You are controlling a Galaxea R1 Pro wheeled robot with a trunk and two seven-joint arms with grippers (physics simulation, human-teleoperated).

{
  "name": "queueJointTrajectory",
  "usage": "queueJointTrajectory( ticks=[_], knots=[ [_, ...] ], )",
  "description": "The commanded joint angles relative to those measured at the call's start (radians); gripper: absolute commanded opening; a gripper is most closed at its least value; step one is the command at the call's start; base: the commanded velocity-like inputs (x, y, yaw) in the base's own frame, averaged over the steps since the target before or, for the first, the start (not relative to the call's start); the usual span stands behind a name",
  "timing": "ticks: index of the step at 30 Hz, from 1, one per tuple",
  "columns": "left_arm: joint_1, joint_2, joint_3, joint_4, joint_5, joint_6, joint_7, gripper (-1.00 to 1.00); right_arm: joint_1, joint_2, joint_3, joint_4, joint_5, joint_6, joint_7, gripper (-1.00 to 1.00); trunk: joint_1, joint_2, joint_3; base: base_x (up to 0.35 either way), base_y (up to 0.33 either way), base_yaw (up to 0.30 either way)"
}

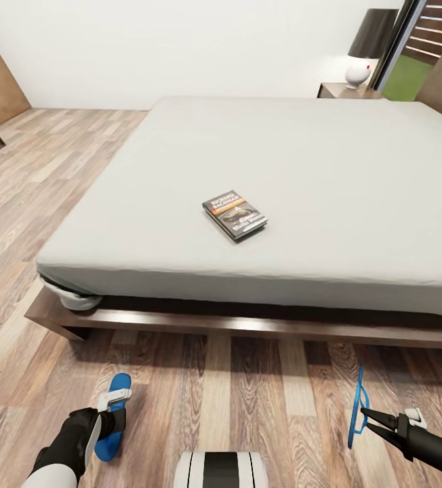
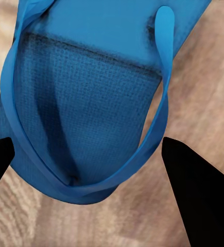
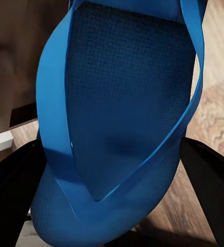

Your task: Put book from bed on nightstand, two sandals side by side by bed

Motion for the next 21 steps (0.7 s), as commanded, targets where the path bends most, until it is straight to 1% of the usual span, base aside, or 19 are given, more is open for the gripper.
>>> queueJointTrajectory(
  ticks=[1,4,8,14,21],
  knots=[
    [-0.001,-0.002,0.008,-0.002,-0.011,0.003,-0.009,-1.00,0.000,0.000,-0.001,0.000,-0.004,0.006,0.001,-1.00,0.000,0.000,-0.001,0.000,0.000,0.000],
    [-0.001,-0.001,0.008,-0.002,-0.011,0.003,-0.009,-1.00,0.000,0.000,-0.001,0.000,-0.004,0.006,0.001,-1.00,0.000,0.000,-0.001,0.002,0.051,0.000],
    [-0.001,-0.001,0.008,-0.003,-0.011,0.002,-0.010,-1.00,0.000,0.000,-0.001,0.000,-0.004,0.006,0.001,-1.00,0.000,0.000,-0.001,0.034,0.169,0.000],
    [-0.001,0.000,0.008,-0.004,-0.012,0.000,-0.010,-1.00,0.000,0.000,-0.001,0.000,-0.004,0.006,0.001,-1.00,0.000,0.000,-0.001,0.011,0.046,0.000],
    [-0.001,0.002,0.009,-0.004,-0.011,0.000,-0.010,-1.00,0.000,0.000,-0.001,0.000,-0.004,0.005,0.001,-1.00,0.000,0.000,-0.001,0.079,0.132,0.000]
  ],
)
